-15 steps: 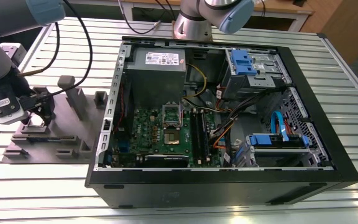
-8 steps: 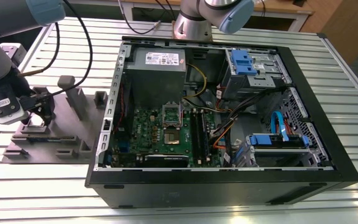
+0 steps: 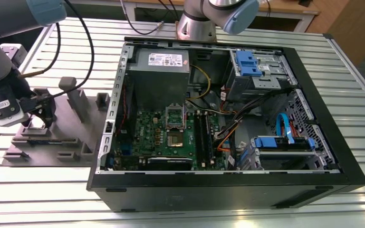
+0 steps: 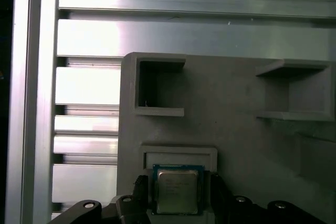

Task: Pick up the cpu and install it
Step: 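Pick up the cpu and move it towards the insertion slot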

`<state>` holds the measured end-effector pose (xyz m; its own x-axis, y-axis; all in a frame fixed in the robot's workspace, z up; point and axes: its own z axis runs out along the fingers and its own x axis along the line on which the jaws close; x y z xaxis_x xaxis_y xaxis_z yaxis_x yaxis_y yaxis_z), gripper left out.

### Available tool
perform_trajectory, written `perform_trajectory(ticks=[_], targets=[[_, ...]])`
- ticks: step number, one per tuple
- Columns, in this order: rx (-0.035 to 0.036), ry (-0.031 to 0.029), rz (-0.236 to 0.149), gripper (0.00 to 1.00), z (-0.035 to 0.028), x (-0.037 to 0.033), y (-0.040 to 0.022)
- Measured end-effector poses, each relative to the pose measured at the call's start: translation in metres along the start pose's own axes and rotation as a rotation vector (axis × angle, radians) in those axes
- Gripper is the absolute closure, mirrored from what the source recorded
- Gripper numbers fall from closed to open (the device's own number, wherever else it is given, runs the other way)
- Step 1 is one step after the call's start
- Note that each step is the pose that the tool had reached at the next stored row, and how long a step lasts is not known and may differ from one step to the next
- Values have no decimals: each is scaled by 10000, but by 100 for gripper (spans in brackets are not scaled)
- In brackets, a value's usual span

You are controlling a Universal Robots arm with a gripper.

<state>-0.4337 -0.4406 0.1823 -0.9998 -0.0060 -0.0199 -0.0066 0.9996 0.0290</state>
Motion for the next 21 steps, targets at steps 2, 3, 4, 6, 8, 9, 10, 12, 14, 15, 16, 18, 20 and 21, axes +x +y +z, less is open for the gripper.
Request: perform_trajectory(ticks=[2,3,4,6,8,9,10,12,14,15,16,18,20,21], targets=[[0,0,3,41,0,0,0],[1,0,23,41,0,0,0],[1,-1,40,41,0,0,0],[1,-1,47,41,0,0,0],[1,-1,49,41,0,0,0],[2,-2,49,41,0,0,0],[1,-1,49,41,0,0,0],[1,-1,49,41,0,0,0],[2,-1,49,41,0,0,0],[1,-2,49,41,0,0,0],[1,-2,49,41,0,0,0],[1,-1,49,43,0,0,0],[1,-1,49,49,0,0,0],[1,-1,49,49,0,0,0]])
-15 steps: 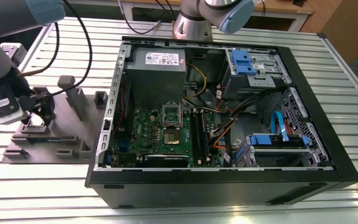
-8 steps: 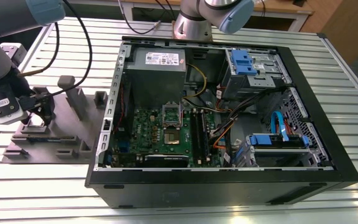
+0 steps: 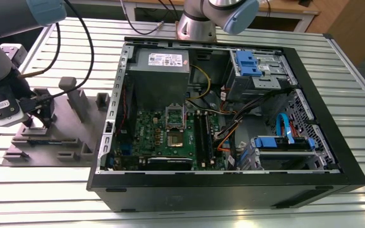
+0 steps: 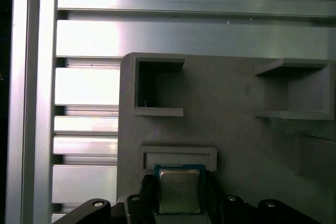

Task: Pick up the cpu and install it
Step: 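Pick up the cpu and move it towards the insertion slot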

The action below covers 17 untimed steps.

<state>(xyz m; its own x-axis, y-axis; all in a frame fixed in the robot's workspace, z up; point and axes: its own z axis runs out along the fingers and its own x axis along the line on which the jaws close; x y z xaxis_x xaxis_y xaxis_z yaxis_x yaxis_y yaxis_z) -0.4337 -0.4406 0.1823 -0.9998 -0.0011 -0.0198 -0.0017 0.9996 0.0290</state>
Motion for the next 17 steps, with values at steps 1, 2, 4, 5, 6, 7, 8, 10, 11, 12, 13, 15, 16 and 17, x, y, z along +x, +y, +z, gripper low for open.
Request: perform_trajectory(ticks=[1,2,4,5,6,7,8,10,11,12,13,15,16,17], targets=[[0,0,0,49,0,0,0],[0,0,1,49,0,0,0],[0,0,1,49,0,0,0],[0,0,1,49,0,0,0],[0,0,1,49,0,0,0],[0,1,1,49,0,0,0],[-1,-1,1,49,0,0,0],[-1,-1,1,49,-3,0,0],[0,0,1,49,-5,0,0],[-1,-1,1,49,-6,0,0],[0,0,1,49,-7,0,0],[0,0,1,51,-8,0,0],[0,0,1,53,-8,0,0],[0,-1,1,53,-9,0,0]])
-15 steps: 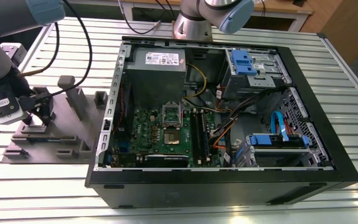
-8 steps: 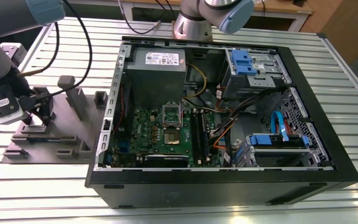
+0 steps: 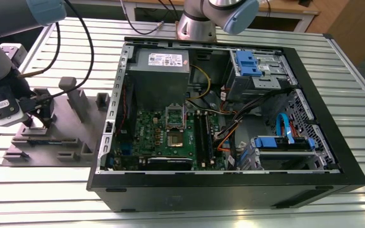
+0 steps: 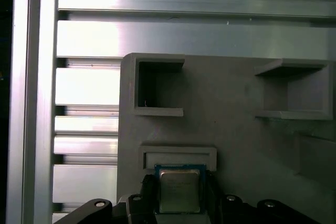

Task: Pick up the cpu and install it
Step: 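Pick up the cpu and move it towards the insertion slot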

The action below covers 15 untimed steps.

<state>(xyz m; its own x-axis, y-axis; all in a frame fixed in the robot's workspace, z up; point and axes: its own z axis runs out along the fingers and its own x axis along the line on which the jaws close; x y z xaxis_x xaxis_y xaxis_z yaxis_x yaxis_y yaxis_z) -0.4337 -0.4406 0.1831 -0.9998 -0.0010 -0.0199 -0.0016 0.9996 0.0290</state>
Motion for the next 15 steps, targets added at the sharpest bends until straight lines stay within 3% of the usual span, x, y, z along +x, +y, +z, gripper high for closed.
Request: perform_trajectory(ticks=[9,15], targets=[[2,1,0,53,-7,0,0],[2,0,0,53,-80,-2,2]])
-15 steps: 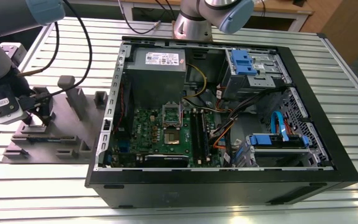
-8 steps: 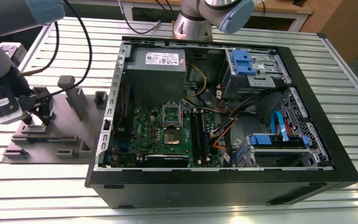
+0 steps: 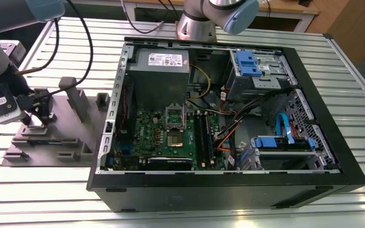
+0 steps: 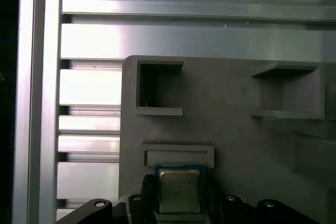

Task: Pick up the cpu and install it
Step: 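Pick up the cpu and move it towards the insertion slot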

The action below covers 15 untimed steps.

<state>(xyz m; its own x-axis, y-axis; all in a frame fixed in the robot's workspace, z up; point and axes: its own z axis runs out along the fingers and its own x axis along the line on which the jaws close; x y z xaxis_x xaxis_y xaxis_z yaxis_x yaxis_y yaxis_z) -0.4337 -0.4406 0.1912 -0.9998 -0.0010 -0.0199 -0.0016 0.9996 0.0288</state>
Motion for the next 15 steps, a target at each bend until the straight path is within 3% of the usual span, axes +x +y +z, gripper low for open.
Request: perform_trajectory(ticks=[4,15], targets=[[0,1,0,53,-46,-1,2],[-1,-1,0,53,-61,-1,2]])
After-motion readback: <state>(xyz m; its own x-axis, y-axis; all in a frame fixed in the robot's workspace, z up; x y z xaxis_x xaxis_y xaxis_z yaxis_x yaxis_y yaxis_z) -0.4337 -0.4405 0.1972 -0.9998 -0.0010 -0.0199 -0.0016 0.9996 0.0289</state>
